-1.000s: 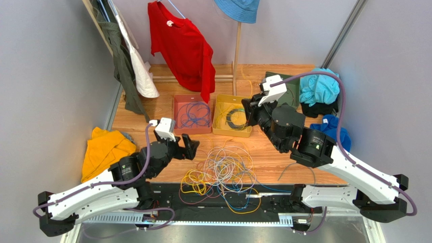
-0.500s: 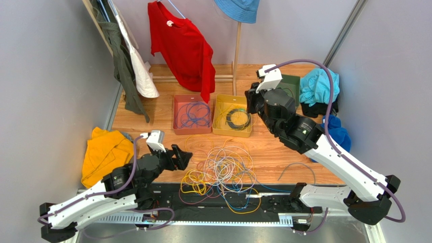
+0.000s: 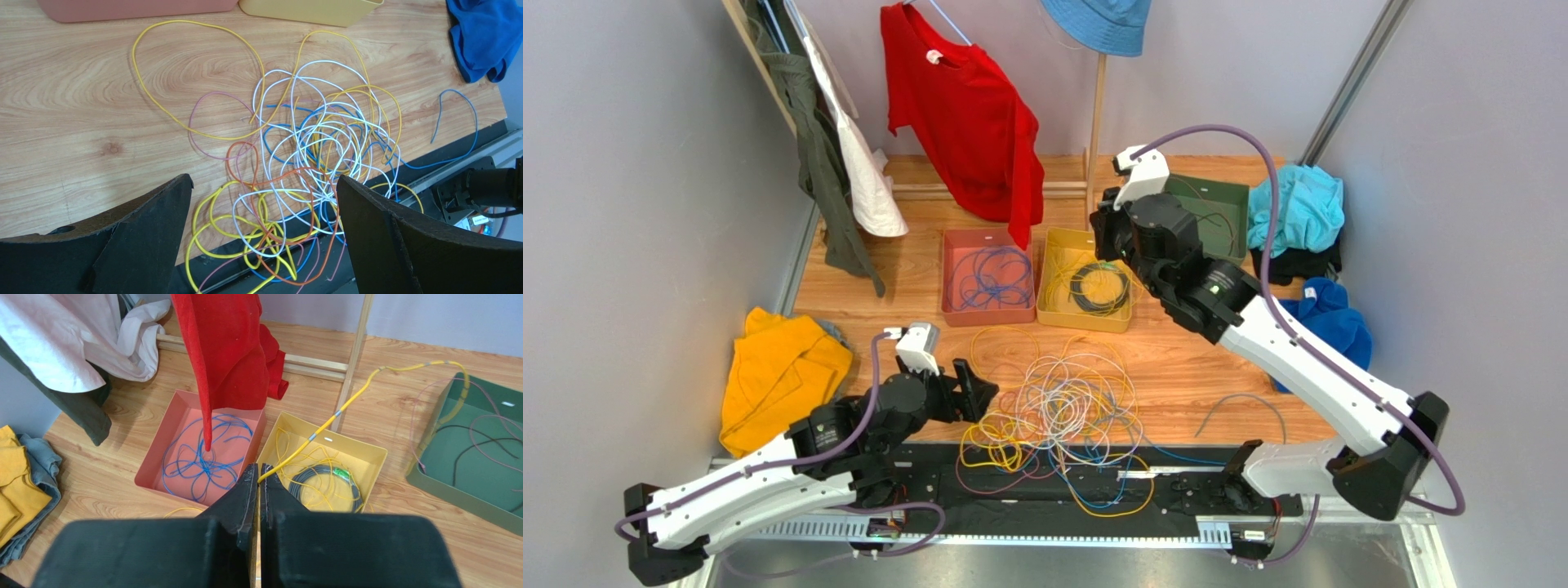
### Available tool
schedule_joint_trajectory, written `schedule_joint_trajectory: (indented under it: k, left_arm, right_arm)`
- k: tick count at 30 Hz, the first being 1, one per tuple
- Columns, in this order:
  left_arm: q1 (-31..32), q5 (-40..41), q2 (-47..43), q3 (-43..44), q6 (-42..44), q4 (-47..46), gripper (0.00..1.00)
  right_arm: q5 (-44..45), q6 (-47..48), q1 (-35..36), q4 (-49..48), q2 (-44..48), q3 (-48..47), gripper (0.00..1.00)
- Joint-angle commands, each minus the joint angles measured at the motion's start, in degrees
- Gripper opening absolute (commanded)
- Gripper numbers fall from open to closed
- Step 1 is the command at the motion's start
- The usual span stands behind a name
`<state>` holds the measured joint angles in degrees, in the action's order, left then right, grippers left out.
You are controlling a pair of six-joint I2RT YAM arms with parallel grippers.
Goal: Untangle the cables
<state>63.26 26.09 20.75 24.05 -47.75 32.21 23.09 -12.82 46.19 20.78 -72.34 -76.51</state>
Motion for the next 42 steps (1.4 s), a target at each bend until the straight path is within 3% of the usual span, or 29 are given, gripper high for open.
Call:
schedule_joint_trajectory:
  k: [1,9,28,42]
  left_arm:
    - [-0.2,-0.9,-0.2,-1.1,-0.7,-2.5,0.96]
    - [-0.2,-1.1,-0.1,-2.9,-0.3,-4.8,0.96]
    - [-0.1,-2.1,1.2,-4.0,-0.9,-7.1,0.96]
    - [-0.1,-2.4,0.7,-5.8,-1.6,-6.7,0.97]
  right_arm:
    - [-4.4,-1.5,-2.2,-5.5,-4.2,-0.7,0.0]
    - [-7.8,-2.4,-3.7,-8.0,-10.7,-2.8,0.0]
    - [-13.9,-6.0,-3.6,-7.3,-11.5,-9.2,0.0]
    - [-13.6,-6.1,-5.8,-14.3,-20.8,-2.9,0.0]
